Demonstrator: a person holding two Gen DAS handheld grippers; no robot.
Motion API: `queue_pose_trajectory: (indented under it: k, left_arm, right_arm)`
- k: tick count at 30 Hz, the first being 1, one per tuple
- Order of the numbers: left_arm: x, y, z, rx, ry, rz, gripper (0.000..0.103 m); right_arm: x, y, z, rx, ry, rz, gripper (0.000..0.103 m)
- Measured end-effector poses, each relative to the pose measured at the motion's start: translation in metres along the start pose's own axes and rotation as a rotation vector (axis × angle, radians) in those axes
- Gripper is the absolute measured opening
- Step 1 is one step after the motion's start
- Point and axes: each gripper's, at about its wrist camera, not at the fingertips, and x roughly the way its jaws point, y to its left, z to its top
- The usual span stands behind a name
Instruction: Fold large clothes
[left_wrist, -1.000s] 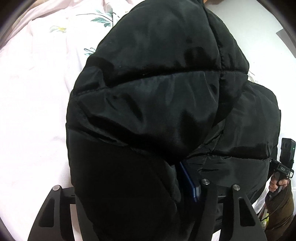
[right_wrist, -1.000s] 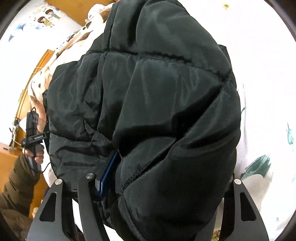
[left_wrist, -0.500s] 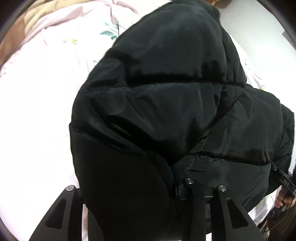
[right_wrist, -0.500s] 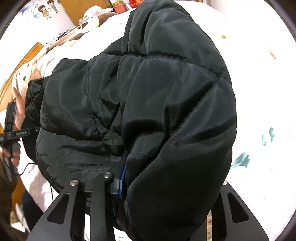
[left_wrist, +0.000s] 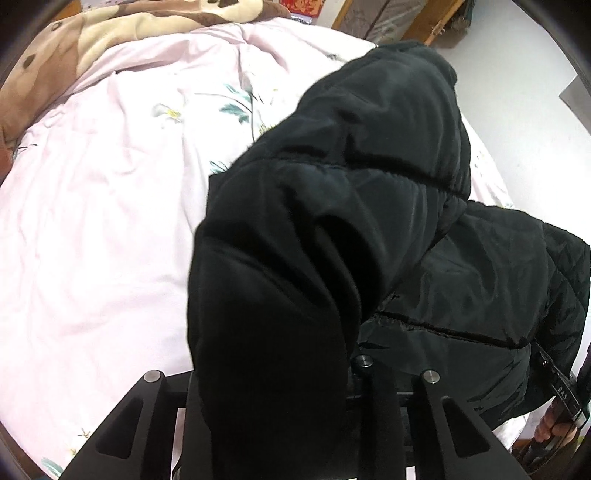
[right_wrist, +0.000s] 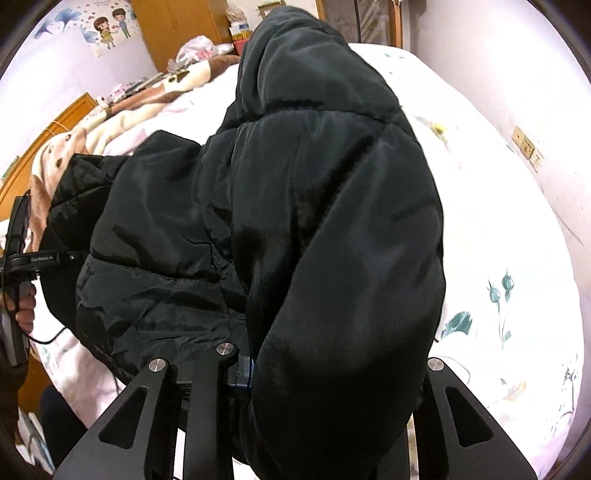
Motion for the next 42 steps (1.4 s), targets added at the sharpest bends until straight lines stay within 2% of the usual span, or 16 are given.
queue_pose_trajectory:
  k: [8,14,17,18,20,23,26,27,31,37,38,40,42]
  left_arm:
    - [-0.046,0.048,0.013,-0.038,-0.075,-0.001,0.026]
    - [-0.07,0.085,0.03,-0.068,-0.111,0.013,0.021]
    - [-0.076,0.091,0.031,-0.074,-0.118,0.017,0.017]
    - [-0.078,0.092,0.031,-0.079,-0.127,-0.009,0.014]
    - [-0.072,0.085,0.029,-0.079,-0.11,-0.026,0.014]
    - [-0.048,0.084,0.031,-0.045,-0.035,0.001,0.016]
    - [-0.014,0.098,0.016,-0.014,0.044,0.038,0.032]
    - [-0.005,0.103,0.014,-0.007,0.081,0.044,0.047]
    - [0.019,0.118,0.014,0.012,0.125,0.006,0.068]
    - [0.06,0.124,0.023,0.027,0.233,-0.088,0.094]
    - [0.067,0.128,0.026,0.016,0.245,-0.116,0.096]
    - [0.074,0.135,0.03,0.002,0.257,-0.16,0.101]
    - [0.078,0.139,0.032,-0.006,0.264,-0.171,0.103]
  right_arm:
    - [-0.009,0.045,0.013,-0.039,-0.059,0.043,0.027]
    - [-0.006,0.075,0.016,-0.071,-0.072,0.063,0.026]
    - [-0.008,0.082,0.02,-0.095,-0.095,0.068,0.026]
    - [-0.009,0.083,0.02,-0.101,-0.099,0.072,0.026]
    - [-0.009,0.079,0.018,-0.071,-0.089,0.089,0.026]
    - [-0.001,0.073,0.009,-0.06,-0.066,0.068,0.026]
    - [0.017,0.074,0.002,-0.045,-0.019,0.041,0.027]
    - [0.018,0.084,0.002,-0.043,-0.009,0.034,0.027]
    - [0.033,0.079,0.001,-0.037,0.01,0.034,0.027]
    - [0.044,0.085,0.005,-0.036,0.028,0.032,0.028]
    - [0.032,0.082,0.003,-0.035,0.029,0.035,0.028]
    - [0.036,0.083,0.004,-0.025,0.035,0.042,0.028]
    - [0.035,0.079,-0.003,-0.033,0.039,0.035,0.028]
